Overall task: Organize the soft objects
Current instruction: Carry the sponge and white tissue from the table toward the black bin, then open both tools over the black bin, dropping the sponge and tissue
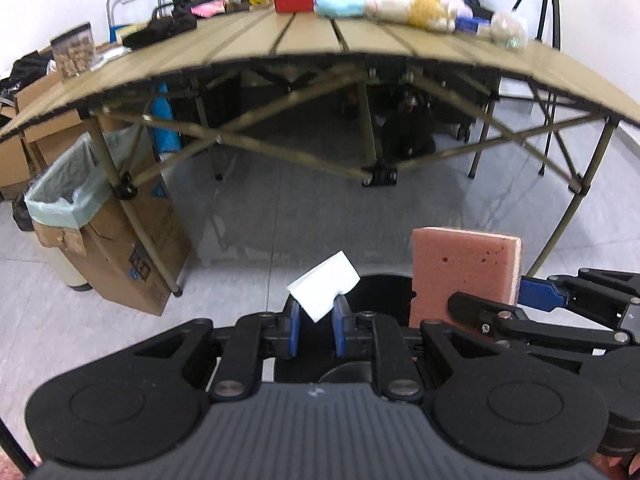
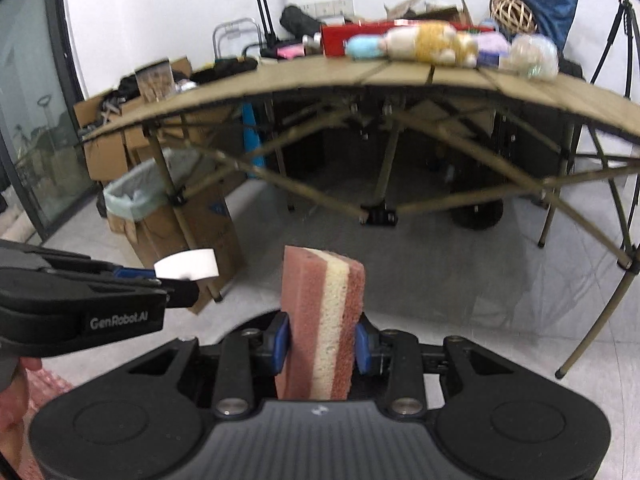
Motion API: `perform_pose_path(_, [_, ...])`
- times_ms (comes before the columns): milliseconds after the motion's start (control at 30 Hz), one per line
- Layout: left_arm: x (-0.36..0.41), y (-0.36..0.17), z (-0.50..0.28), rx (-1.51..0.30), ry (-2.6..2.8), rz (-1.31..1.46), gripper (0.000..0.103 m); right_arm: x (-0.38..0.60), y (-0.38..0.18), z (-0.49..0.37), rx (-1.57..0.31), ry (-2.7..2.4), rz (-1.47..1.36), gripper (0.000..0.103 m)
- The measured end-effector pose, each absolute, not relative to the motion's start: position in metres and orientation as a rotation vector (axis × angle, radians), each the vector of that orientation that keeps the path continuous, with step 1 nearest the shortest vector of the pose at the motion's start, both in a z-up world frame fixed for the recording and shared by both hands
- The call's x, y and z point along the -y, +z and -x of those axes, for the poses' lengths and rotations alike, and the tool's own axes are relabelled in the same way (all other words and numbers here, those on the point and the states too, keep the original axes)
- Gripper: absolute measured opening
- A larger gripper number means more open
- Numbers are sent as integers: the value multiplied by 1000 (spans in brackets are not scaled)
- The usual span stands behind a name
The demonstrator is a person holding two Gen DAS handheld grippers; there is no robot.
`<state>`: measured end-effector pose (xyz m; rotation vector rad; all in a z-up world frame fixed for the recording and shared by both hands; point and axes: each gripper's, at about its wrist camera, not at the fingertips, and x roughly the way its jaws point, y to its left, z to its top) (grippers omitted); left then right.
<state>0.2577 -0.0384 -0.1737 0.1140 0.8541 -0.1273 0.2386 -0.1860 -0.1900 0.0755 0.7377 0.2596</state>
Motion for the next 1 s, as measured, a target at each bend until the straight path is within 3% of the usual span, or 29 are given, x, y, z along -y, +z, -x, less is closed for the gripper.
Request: perform_pose_path(1000, [51,-271,-299,-1110,-140,-208,17,165,-279,-279,-981,281,62,32])
